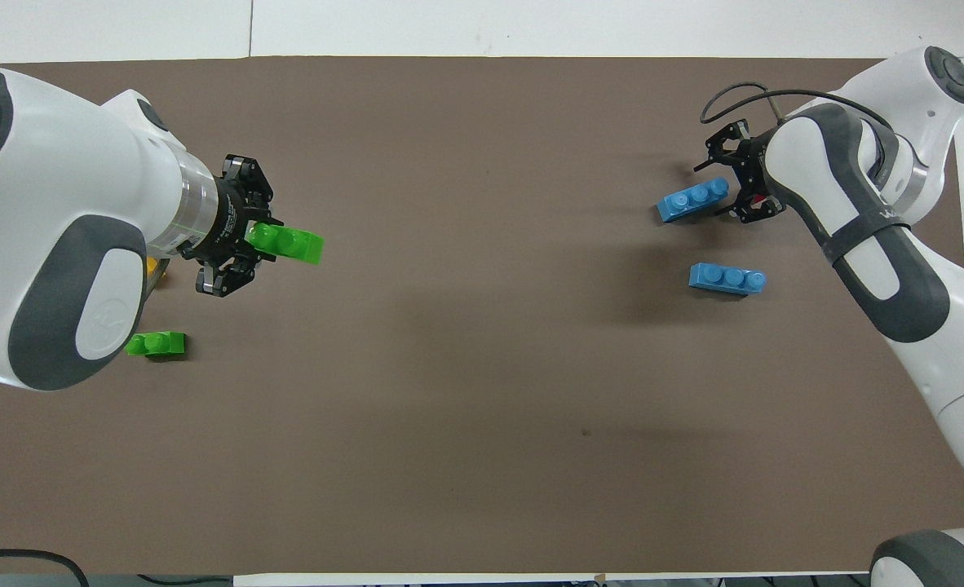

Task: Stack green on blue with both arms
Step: 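Lift the green brick with the left gripper while the right gripper grasps the blue brick, then carry the green brick and blue brick toward each other at table center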

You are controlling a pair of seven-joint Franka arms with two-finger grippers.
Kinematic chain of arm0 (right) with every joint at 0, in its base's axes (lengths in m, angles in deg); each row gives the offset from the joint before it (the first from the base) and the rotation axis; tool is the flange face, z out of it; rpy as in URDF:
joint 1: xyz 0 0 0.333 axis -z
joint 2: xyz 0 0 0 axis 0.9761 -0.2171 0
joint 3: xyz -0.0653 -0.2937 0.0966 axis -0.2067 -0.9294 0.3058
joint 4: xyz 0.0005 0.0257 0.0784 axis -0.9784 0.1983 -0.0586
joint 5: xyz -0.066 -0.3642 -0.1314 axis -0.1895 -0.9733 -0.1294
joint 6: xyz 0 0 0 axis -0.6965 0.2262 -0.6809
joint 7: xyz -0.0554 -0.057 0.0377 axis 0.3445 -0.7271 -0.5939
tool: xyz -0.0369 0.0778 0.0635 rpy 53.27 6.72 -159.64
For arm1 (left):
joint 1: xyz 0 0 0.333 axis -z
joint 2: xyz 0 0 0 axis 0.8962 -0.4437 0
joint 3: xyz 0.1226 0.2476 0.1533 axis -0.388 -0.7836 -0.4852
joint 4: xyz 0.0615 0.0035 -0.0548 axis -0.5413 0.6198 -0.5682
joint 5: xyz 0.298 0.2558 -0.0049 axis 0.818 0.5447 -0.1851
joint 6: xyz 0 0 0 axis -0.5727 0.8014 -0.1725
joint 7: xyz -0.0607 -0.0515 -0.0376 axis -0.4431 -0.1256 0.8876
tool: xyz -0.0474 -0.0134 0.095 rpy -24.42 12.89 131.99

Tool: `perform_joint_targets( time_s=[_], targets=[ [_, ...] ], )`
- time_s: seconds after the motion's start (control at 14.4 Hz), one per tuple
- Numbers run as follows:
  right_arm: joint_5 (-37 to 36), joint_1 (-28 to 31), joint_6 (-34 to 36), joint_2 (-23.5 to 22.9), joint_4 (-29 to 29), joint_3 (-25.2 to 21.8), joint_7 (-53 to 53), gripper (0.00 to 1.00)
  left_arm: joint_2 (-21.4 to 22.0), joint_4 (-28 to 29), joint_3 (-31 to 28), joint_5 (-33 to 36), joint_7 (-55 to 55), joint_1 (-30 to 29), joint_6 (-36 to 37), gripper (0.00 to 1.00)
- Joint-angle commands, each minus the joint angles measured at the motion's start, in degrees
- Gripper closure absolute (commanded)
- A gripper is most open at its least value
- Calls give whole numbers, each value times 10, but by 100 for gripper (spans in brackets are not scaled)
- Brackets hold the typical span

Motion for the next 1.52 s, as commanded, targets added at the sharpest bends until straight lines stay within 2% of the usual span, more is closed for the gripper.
perform_joint_targets(
  time_s=[0.0,0.35,0.48,0.76,0.9,1.11,1.32,1.45],
  targets=[
    [15,3,-1,15,24,2,73,100,14,4,-2,-9,-47,2,22,100],
    [13,1,15,15,20,2,97,100,1,-11,-2,-8,-82,16,43,100],
    [14,-2,28,19,13,2,85,100,-22,-37,-1,-7,-83,21,61,100],
    [15,-38,55,60,11,4,-43,100,-92,-117,-3,1,-118,48,112,100],
    [15,-54,71,83,11,17,-109,100,-108,-137,-4,11,-138,54,116,100],
    [15,-92,70,102,12,29,-210,100,-161,-177,-9,41,-187,85,117,100],
    [13,-145,24,107,24,28,-362,100,-163,-182,-10,42,-192,84,120,100],
    [15,-184,-27,118,64,28,-410,100,-162,-180,-9,43,-201,84,113,100]
  ],
)
